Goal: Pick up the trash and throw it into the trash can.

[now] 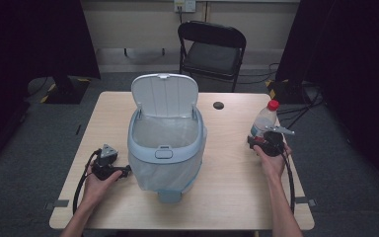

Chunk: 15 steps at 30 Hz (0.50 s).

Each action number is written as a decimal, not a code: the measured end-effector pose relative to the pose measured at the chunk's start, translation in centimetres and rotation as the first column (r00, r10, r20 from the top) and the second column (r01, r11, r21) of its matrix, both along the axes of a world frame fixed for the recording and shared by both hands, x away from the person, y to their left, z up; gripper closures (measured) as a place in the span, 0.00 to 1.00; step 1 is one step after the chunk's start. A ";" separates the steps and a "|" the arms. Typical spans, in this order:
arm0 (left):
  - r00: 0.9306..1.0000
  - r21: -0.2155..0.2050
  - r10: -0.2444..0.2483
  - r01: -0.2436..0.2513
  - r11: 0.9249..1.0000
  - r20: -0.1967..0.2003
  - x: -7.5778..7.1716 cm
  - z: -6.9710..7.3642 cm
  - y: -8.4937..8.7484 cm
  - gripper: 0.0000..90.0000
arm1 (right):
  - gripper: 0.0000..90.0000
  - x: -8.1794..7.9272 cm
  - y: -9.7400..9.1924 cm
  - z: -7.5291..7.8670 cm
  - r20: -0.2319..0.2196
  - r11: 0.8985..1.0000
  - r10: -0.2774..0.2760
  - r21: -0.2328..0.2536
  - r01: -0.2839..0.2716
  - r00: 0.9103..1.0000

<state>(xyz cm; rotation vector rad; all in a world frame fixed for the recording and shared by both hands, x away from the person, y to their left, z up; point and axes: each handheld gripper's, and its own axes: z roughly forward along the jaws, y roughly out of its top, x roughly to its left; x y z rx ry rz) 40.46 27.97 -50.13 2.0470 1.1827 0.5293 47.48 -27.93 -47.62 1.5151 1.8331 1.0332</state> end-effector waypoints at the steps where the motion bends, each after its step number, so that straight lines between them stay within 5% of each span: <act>1: 1.000 0.000 0.000 0.000 1.000 0.000 0.0 0.0 0.0 0.22 | 0.29 0.0 0.0 0.0 0.000 1.000 0.000 0.000 0.000 1.000; 15: 1.000 -0.002 -0.012 0.012 1.000 -0.001 0.1 0.0 0.1 0.21 | 0.30 -1.7 2.0 1.1 0.029 0.996 0.091 -0.010 -0.090 0.995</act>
